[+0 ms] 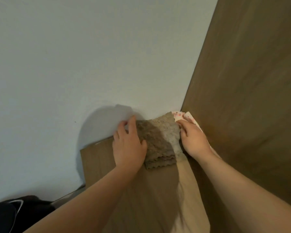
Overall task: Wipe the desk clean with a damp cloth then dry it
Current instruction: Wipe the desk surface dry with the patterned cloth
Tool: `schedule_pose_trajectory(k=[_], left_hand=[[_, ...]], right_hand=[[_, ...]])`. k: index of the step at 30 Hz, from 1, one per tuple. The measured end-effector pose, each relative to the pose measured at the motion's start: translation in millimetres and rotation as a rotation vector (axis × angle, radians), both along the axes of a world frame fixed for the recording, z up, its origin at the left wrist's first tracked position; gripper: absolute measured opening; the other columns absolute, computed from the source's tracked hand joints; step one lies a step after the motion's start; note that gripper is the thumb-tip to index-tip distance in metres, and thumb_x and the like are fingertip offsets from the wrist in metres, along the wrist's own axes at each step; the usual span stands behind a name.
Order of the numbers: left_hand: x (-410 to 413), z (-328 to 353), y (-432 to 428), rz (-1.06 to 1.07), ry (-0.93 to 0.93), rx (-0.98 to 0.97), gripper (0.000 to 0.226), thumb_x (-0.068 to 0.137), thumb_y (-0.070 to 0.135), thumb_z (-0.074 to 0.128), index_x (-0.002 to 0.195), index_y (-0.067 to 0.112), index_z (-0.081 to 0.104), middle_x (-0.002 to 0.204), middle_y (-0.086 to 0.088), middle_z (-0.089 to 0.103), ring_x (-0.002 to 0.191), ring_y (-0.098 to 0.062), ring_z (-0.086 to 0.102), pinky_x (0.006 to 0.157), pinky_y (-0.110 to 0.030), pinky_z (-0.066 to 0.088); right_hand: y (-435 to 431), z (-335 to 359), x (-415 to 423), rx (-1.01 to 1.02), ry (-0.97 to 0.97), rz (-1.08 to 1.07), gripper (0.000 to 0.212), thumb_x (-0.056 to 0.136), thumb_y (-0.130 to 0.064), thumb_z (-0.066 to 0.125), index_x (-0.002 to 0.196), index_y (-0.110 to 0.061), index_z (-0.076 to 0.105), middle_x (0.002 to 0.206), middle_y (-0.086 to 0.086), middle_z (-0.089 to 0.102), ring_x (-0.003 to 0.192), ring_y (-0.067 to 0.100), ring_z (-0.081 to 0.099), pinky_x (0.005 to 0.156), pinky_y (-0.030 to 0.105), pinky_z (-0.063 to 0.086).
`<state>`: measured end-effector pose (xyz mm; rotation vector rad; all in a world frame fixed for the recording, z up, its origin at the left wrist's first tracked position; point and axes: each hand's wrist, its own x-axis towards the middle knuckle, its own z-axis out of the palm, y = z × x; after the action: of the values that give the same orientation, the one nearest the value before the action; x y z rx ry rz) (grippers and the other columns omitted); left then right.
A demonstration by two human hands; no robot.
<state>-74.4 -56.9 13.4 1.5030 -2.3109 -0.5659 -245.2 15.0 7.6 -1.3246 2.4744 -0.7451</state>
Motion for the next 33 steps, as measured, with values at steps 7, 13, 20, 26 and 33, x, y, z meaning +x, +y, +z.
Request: schedule_pose_trajectory(k=[7,13,20,26,33], left_hand=[[-18.8,-16.5,24.6,-0.420,-0.403,-0.039,0.050,0.099,0.046,0.017,0.147,0.040,0.007,0.157,0.003,0.001,0.143,-0.021,-0.009,0.116,-0.045,-0.002],[-52.4,-16.3,26.2,-0.354,-0.402,0.003,0.051,0.099,0.045,0.015,0.148,0.035,0.005,0.157,-0.003,-0.002,0.143,-0.027,-0.010,0.115,-0.047,-0.002],[-98.7,-14.2,22.7,-0.486,-0.176,0.143,0.055,0.099,0.046,0.026,0.148,0.033,0.007,0.157,-0.003,-0.001,0.143,-0.029,-0.009,0.115,-0.045,-0.002],[-5.4,-15.4,22.5,-0.436,-0.120,-0.170,0.049,0.099,0.033,0.031,0.147,0.024,0.022,0.156,-0.002,0.015,0.144,-0.019,0.002,0.116,-0.041,0.004],[97.9,-33.8,11.3,-0.291,-0.378,-0.077,0.091,0.069,0.068,-0.014,0.149,0.030,0.006,0.157,0.002,0.002,0.144,-0.019,-0.007,0.115,-0.040,-0.001]], right_hand=[[67.3,11.8,12.4,0.148,0.034,-0.174,0.030,0.098,-0.026,0.035,0.125,-0.027,0.048,0.115,0.006,0.063,0.104,0.029,0.057,0.078,0.036,0.043],[144.6,8.2,47.0,0.336,0.258,-0.222,0.029,0.090,-0.035,0.042,0.116,-0.032,0.053,0.124,-0.009,0.050,0.118,0.014,0.045,0.089,0.033,0.039],[163.6,-8.6,67.4,0.306,0.371,-0.176,0.036,0.078,-0.039,0.039,0.098,-0.028,0.066,0.097,0.002,0.064,0.090,0.027,0.058,0.075,0.040,0.043],[137.5,-17.7,92.0,0.361,0.309,-0.154,0.061,0.093,-0.058,0.016,0.130,-0.027,0.053,0.128,0.019,0.056,0.119,0.045,0.049,0.099,0.051,0.022],[108.9,-31.7,154.7,0.206,0.360,0.266,0.062,0.093,-0.055,0.016,0.141,-0.023,0.039,0.147,0.016,0.035,0.138,0.035,0.020,0.109,0.051,0.025]])
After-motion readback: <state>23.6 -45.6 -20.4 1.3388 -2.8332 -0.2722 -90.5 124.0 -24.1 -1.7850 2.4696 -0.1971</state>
